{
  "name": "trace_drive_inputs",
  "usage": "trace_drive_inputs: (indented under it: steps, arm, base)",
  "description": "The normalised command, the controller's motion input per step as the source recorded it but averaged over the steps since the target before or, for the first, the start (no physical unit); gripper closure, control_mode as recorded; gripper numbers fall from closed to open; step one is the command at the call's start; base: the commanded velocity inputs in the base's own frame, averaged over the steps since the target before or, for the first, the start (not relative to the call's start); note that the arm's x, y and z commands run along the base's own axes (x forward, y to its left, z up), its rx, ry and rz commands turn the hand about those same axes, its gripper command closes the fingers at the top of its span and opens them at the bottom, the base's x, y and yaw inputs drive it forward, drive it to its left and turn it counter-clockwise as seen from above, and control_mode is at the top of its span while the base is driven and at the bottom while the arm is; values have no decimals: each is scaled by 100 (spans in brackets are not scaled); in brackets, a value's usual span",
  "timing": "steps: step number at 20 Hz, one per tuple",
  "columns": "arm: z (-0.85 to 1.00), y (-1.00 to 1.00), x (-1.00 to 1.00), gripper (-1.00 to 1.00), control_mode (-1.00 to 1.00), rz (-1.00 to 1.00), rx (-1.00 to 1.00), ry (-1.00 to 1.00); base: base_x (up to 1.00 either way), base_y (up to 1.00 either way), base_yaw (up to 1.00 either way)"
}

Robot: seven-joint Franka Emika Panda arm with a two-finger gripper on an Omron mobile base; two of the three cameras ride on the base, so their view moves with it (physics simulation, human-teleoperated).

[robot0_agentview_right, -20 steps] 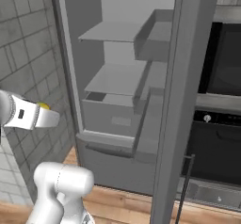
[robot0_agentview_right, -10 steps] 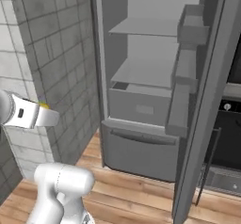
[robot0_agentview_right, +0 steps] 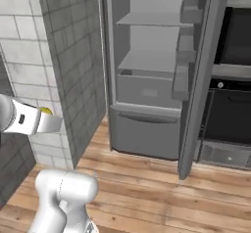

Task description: Retrieve a lemon from the fridge and place it on the cutting board with the fish.

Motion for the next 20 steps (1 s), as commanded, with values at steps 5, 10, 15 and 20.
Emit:
trace_drive_inputs:
  steps: [5,10,15,20]
  arm:
    - [0,0,0,100,100,0,0,0]
    - [0,0,0,100,100,0,0,0]
    - [0,0,0,100,100,0,0,0]
    - [0,0,0,100,100,0,0,0]
  base:
    - [-44,13,-45]
    - [-7,0,-63]
    - [-9,-1,-64]
    - [-17,0,-65]
